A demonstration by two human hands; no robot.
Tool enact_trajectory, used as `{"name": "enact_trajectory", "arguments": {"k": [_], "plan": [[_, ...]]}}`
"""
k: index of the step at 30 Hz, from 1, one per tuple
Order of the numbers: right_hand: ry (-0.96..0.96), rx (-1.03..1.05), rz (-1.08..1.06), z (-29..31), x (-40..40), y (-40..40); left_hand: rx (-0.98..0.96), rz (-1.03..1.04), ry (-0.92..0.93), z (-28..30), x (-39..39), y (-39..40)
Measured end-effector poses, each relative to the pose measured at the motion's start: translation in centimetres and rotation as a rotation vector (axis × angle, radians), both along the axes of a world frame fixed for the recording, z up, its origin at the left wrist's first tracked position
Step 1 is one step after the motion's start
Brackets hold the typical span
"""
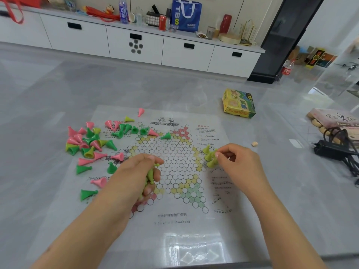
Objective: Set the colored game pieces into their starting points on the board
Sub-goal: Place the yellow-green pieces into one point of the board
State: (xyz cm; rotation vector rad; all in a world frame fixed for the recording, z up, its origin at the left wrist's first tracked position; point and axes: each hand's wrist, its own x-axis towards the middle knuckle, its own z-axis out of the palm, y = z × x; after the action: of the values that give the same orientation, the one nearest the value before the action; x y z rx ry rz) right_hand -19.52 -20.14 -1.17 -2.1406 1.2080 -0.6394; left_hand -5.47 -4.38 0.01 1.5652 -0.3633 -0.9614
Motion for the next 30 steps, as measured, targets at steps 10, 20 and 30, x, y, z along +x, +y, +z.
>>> {"name": "enact_trajectory", "arguments": {"k": [10, 20, 30], "plan": [[-0.221, 0.114, 0.476, 3.2, 3.2, 5.5, -0.115, -0.071, 0.166, 0.2, 0.0, 0.1], [-0.278, 0.170, 0.526, 2.6, 4.3, 6.2, -0.087, -0.135, 0.083, 0.0, 0.3, 0.5], [-0.251, 0.054, 0.007, 2.9, 2.4, -0.3, -0.034, -0.033, 0.137, -0.1, 0.3, -0.1]]}}
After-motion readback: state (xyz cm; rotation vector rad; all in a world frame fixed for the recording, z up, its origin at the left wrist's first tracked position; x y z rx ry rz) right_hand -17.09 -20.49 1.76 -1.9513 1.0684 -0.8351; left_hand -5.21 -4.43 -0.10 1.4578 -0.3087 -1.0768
